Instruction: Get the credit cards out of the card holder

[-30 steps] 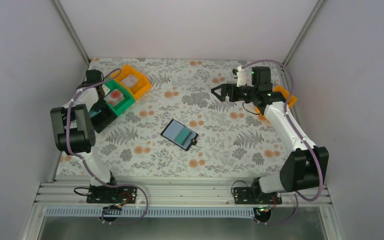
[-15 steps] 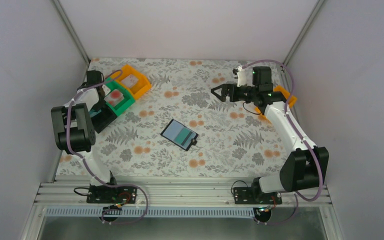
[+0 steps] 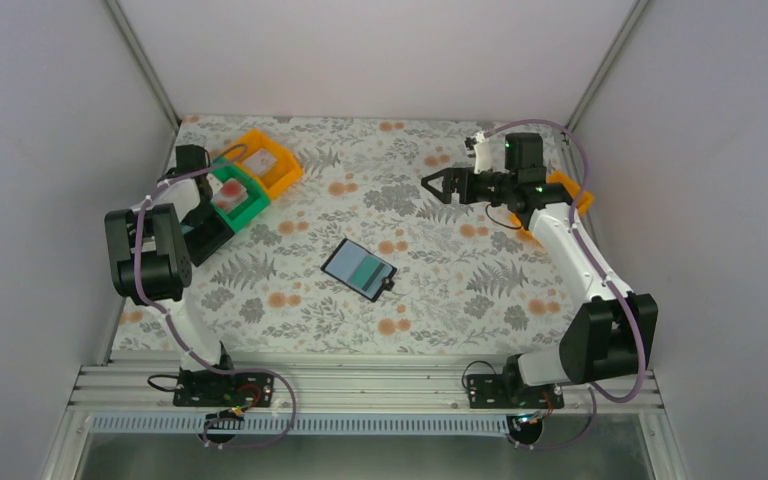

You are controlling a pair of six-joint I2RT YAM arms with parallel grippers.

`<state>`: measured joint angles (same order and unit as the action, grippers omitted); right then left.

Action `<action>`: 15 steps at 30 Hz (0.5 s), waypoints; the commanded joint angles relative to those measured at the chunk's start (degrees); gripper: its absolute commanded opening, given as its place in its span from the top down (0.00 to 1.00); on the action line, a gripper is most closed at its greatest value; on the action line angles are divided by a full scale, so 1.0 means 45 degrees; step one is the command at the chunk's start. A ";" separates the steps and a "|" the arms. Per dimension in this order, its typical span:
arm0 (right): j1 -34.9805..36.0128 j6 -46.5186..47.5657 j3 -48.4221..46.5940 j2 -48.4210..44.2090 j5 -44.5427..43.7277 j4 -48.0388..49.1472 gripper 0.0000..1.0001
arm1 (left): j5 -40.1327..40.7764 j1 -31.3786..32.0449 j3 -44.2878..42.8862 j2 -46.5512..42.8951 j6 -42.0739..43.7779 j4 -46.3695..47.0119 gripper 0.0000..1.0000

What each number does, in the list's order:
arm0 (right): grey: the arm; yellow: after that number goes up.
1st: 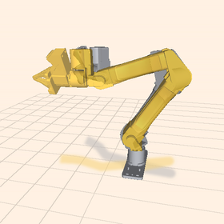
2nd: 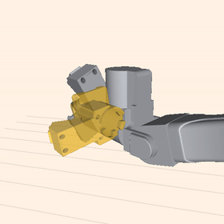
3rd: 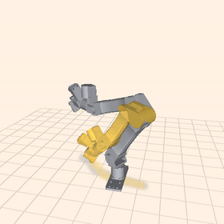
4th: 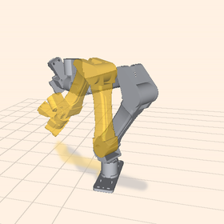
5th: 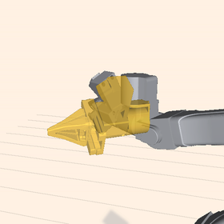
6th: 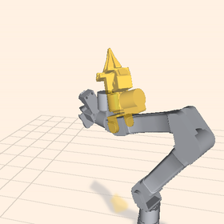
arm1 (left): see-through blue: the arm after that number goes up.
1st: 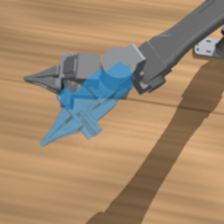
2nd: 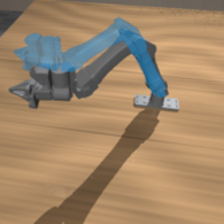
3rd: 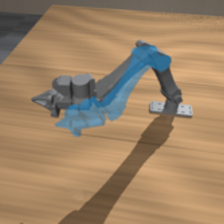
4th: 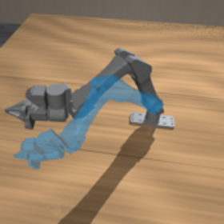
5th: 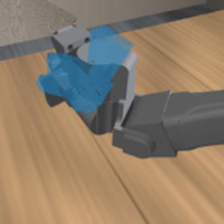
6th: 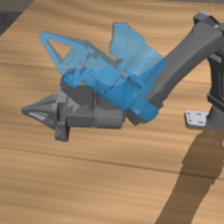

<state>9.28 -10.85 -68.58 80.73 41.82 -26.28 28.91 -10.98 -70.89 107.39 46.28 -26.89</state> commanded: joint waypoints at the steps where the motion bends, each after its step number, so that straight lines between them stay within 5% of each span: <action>1: -0.0109 0.0099 0.0083 -0.0143 0.0250 0.0410 0.01 | 0.0037 0.0038 0.0072 0.0098 0.0032 0.0159 0.67; 8: -0.0110 0.0110 0.0086 -0.0196 0.0284 0.0353 0.01 | -0.0805 -0.0008 -0.0007 -0.0443 0.0107 -0.0337 0.29; 15: -0.0125 0.0118 0.0092 -0.0206 0.0364 0.0372 0.01 | -0.2248 -0.0076 -0.0520 -0.1105 0.0299 -0.1102 0.18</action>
<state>9.28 -10.85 -68.58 80.73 42.28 -26.26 23.46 -11.25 -70.89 105.27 47.40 -30.37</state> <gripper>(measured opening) 0.993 0.812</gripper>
